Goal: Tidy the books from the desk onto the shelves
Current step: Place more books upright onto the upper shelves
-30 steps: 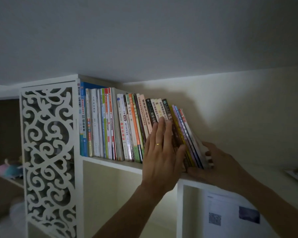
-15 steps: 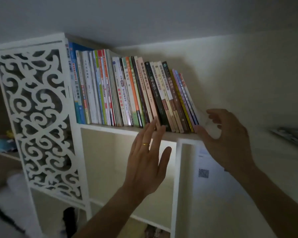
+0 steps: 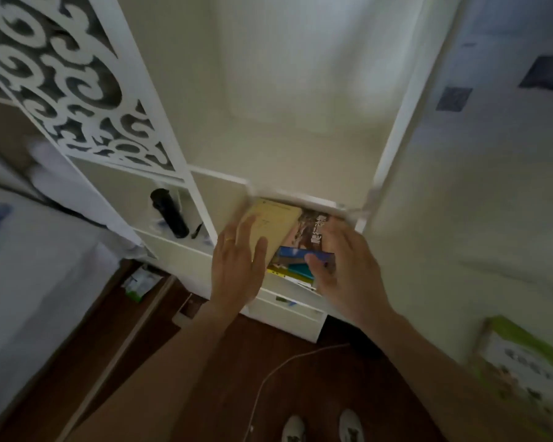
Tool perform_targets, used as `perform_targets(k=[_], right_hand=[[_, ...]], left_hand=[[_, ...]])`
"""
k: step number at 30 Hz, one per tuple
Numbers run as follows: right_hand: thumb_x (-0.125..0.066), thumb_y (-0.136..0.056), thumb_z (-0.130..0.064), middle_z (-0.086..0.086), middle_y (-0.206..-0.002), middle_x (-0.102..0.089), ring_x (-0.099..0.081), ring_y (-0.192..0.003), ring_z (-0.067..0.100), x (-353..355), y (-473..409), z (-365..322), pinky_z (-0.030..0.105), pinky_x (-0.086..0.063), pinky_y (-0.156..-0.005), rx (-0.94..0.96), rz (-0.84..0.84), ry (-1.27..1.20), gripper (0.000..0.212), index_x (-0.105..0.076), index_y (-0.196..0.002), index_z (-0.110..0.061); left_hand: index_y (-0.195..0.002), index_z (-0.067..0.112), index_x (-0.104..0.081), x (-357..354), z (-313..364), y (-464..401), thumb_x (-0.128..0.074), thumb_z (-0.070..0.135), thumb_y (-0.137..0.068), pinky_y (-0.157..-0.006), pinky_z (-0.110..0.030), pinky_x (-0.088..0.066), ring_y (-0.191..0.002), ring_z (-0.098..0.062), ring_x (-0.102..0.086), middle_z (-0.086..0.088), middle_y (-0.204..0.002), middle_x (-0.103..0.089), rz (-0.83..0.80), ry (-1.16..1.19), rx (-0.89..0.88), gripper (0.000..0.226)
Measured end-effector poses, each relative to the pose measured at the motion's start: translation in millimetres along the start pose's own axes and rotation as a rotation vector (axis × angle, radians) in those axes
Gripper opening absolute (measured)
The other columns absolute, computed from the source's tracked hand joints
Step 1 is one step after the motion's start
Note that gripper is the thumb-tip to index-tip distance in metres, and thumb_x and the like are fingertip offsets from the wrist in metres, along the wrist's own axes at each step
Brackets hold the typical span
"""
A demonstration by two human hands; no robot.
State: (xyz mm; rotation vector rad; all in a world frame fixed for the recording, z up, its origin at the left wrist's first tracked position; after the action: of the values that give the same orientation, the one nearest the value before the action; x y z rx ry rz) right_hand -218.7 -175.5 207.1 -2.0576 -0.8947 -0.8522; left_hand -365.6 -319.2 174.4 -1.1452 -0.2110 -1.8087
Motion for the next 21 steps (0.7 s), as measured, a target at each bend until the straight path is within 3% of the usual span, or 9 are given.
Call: perform_targets(k=[3, 7, 10, 13, 15, 17, 19, 21], right_hand=[[-0.057, -0.096, -0.043, 0.000, -0.136, -0.054, -0.051, -0.127, 0.018, -60.8, 15.8, 11.4, 0.034, -0.049, -0.101, -0.122, -0.147, -0.054, 0.047, -0.053, -0.135, -0.017], [-0.048, -0.093, -0.052, 0.002, -0.135, -0.054, -0.052, -0.126, 0.020, -124.2, 25.9, 34.1, 0.041, -0.048, -0.102, -0.352, -0.271, -0.179, 0.057, -0.048, -0.139, -0.018], [-0.071, -0.087, -0.028, 0.005, -0.131, -0.057, -0.056, -0.121, 0.024, -149.8, 8.5, 48.7, 0.038, -0.052, -0.096, -0.207, -0.247, 0.127, 0.054, -0.051, -0.136, -0.014], [-0.078, -0.078, -0.014, 0.013, -0.130, -0.058, -0.055, -0.121, 0.032, -169.0, -30.0, 71.2, 0.044, -0.051, -0.099, -0.091, -0.270, 0.414, 0.057, -0.055, -0.130, -0.007], [-0.071, -0.084, -0.018, 0.015, -0.131, -0.056, -0.051, -0.124, 0.035, -178.1, -53.6, 85.5, 0.048, -0.045, -0.104, -0.063, -0.341, 0.550, 0.048, -0.054, -0.128, -0.008], [-0.076, -0.080, -0.023, 0.013, -0.129, -0.056, -0.052, -0.122, 0.035, -186.0, -68.8, 96.1, 0.048, -0.045, -0.104, -0.015, -0.439, 0.635, 0.051, -0.054, -0.125, -0.013], [-0.080, -0.078, -0.027, 0.010, -0.123, -0.058, -0.058, -0.114, 0.030, -189.7, -79.7, 104.8, 0.042, -0.050, -0.092, 0.034, -0.537, 0.676, 0.053, -0.053, -0.123, -0.017], [-0.077, -0.078, -0.026, 0.009, -0.101, -0.065, -0.064, -0.092, 0.028, -188.4, -92.2, 106.3, 0.039, -0.053, -0.075, 0.122, -0.564, 0.721, 0.037, -0.060, -0.110, -0.017]], left_hand=[[-0.151, 0.026, -0.042, -37.1, -46.9, 7.4, -0.049, 0.037, -0.106, -0.116, -0.045, -0.036, -0.139, -0.026, -0.042, -0.006, -0.154, -0.044, -0.170, 0.163, 0.347, 0.047], [-0.147, 0.018, -0.046, -86.5, -105.7, 14.5, -0.060, 0.041, -0.099, -0.112, -0.048, -0.042, -0.129, -0.030, -0.053, -0.011, -0.143, -0.054, -0.267, 0.424, 0.851, 0.054], [-0.131, 0.005, -0.058, -121.8, -124.3, 10.1, -0.062, 0.037, -0.099, -0.103, -0.046, -0.051, -0.105, -0.031, -0.063, -0.012, -0.119, -0.062, -0.349, 0.674, 1.102, 0.045], [-0.094, 0.012, -0.063, -143.2, -129.1, -2.6, -0.063, 0.027, -0.101, -0.095, -0.041, -0.050, -0.093, -0.030, -0.066, -0.011, -0.101, -0.062, -0.333, 0.879, 1.220, 0.016], [-0.099, 0.008, -0.064, -149.0, -135.5, -14.1, -0.067, 0.025, -0.099, -0.087, -0.037, -0.055, -0.093, -0.030, -0.067, -0.013, -0.099, -0.066, -0.272, 0.938, 1.224, 0.017], [-0.105, 0.005, -0.063, -143.8, -140.3, -27.2, -0.071, 0.018, -0.096, -0.074, -0.031, -0.057, -0.084, -0.026, -0.067, -0.013, -0.093, -0.067, -0.190, 0.985, 1.237, 0.018], [-0.100, 0.005, -0.062, -135.0, -145.5, -40.1, -0.070, 0.012, -0.095, -0.069, -0.029, -0.059, -0.077, -0.020, -0.066, -0.011, -0.092, -0.067, -0.166, 1.012, 1.235, 0.011], [-0.103, 0.004, -0.063, -125.6, -146.0, -53.8, -0.067, 0.009, -0.096, -0.067, -0.023, -0.061, -0.076, -0.016, -0.069, -0.011, -0.099, -0.068, -0.186, 1.073, 1.196, 0.009]])
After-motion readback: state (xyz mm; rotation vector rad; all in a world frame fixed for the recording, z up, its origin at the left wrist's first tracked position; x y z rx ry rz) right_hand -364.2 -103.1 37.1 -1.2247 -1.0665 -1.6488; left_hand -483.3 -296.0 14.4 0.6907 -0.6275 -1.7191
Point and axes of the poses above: each hand's wrist, its own y-axis away from the middle knuckle, its own x-axis out of the back of the hand, z = x × y, the point moved 5 cm from there along -y, towards the middle knuckle
